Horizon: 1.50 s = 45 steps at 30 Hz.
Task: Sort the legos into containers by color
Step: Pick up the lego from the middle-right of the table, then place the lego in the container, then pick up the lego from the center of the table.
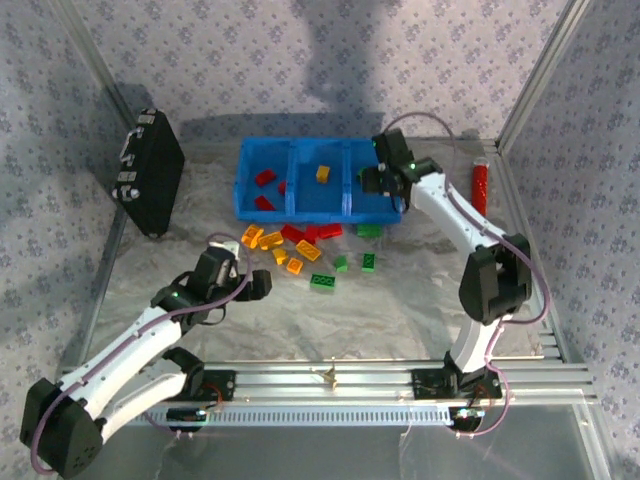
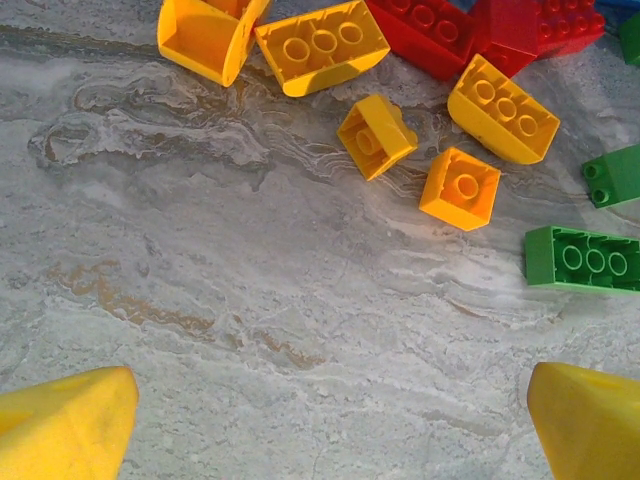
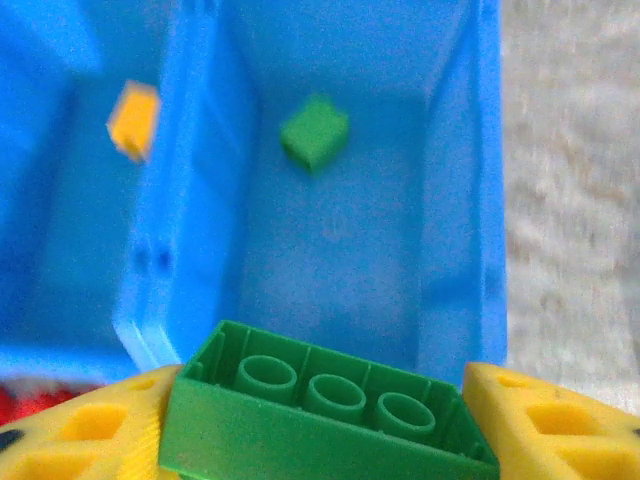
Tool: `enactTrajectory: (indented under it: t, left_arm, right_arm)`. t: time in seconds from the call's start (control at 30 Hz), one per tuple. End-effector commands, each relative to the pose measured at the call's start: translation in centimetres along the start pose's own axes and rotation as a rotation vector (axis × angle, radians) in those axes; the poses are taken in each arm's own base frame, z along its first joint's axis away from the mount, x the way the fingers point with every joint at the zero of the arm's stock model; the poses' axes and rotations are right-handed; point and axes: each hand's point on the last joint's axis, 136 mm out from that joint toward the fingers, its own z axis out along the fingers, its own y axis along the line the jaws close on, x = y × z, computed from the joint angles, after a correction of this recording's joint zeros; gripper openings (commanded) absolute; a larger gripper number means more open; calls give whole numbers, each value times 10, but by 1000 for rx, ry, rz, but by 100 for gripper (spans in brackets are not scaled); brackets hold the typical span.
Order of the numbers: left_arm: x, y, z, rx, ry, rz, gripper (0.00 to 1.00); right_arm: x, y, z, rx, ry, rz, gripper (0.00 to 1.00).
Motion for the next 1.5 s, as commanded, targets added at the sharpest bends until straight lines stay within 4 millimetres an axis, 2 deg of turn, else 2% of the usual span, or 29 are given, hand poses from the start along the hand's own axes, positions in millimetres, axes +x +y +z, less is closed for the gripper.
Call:
enactTrajectory:
  t: [0.0,0.07,0.13,0.33,0.5,0.6,0.83,1.03,1.1,1.17,1.23,1.3,1.37,1.47]
  left_arm:
    - [-15,-7,-14,22,-47,-4,100]
    - [-14,-5,-20,17,-57,-12,100]
    - [-13,-3,-24,25,-70,-23,100]
    - [-7,-4,-24,41,-62,-30,100]
    - [-9,-5,-18,37,-53,-15,100]
    - [-10,-6,-14,34,-49,-9,100]
    - [-7,-7,-14,41,-40,-20,100]
    - [-3,-1,-20,35,-59,-33,100]
    - [-3,0,-21,31,-61,-31,100]
    - [-3,1,-22,24,-59,-26,100]
    - [-4,2,-22,18,-62,-20,100]
    - [-6,2,-23,13,-67,-18,100]
    - [-8,1,-24,18,-72,-18,100]
    - [-10,-3,-24,33,-70,-15,100]
  right_arm:
    - [18,-2,22,44,132,-82,88]
    - [25,3,16,64,107,-104,93]
    - [39,11,9,42,94,-109,93]
    - [108,17,-5,60,166,-116,91]
    - [158,21,-9,70,245,-80,75]
    - [187,20,2,93,298,-76,68]
    - [220,26,24,100,396,-63,67]
    - [240,28,37,118,439,-62,57]
    - [243,29,40,116,451,-56,54]
    - [244,30,41,112,459,-50,47]
    - [238,29,41,115,445,-40,39]
    - [224,26,37,138,414,-43,34]
    - [189,24,26,146,348,-48,32]
    - [127,18,10,111,252,-39,32]
